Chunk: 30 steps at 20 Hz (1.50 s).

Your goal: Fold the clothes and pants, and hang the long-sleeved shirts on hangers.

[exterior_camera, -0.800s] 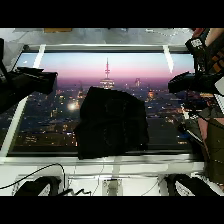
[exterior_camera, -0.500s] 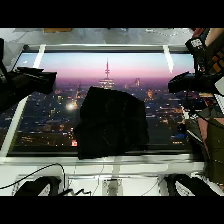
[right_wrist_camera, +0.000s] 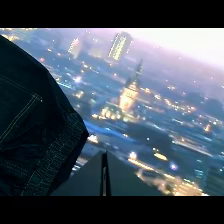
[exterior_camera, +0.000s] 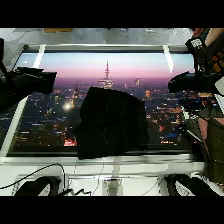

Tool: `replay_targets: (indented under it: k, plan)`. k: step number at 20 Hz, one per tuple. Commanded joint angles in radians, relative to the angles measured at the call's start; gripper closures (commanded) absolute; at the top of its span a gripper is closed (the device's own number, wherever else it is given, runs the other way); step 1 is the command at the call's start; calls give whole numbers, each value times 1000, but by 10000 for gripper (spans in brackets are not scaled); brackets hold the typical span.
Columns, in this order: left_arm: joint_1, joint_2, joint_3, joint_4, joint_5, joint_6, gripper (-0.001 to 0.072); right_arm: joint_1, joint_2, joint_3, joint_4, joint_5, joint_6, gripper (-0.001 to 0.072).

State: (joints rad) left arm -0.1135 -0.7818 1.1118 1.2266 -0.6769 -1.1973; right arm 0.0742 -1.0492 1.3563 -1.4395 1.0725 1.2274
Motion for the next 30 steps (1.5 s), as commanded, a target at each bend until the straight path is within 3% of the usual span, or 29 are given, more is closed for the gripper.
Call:
replay_targets:
  k: [1,3,6,8,10,12,13,14,15,18,20,22,26,28,30]
  plan:
    - [1,1,0,0,0,0,211,0,-1,-2,-23,-10,0,668]
    - [1,1,0,0,1,0,211,-9,-15,-11,-118,72,0,669]
    - [1,0,0,-17,-1,0,211,-116,-68,-105,-97,235,-3,671]
    - [1,0,0,-35,-1,0,211,-216,-86,-240,67,282,-47,671]
    - [1,0,0,-34,0,0,211,-304,-93,-400,302,321,-208,671]
    - [1,-5,0,-34,-1,0,211,-343,-101,-548,466,288,-248,646]
    - [1,-8,0,-34,-2,0,211,-342,-104,-605,492,235,-245,429]
    - [1,-12,0,-34,-13,0,211,-336,-109,-657,507,174,-227,162]
    - [1,-18,0,-33,-27,0,211,-335,-117,-694,509,118,-197,117]
    - [2,-58,0,-30,-61,0,220,-335,-188,-718,506,34,-62,121]
    - [4,-102,0,-31,-123,0,220,-335,-251,-716,555,44,-55,125]
    - [4,-155,0,-31,-210,0,220,-335,-313,-716,608,90,-104,162]
    - [16,-254,0,-38,-399,8,220,-335,-396,-716,689,175,-227,164]
    - [21,-297,0,-38,-474,35,221,-333,-414,-716,694,178,-246,266]
    - [42,-341,-1,-39,-546,69,222,-307,-425,-716,693,199,-256,268]
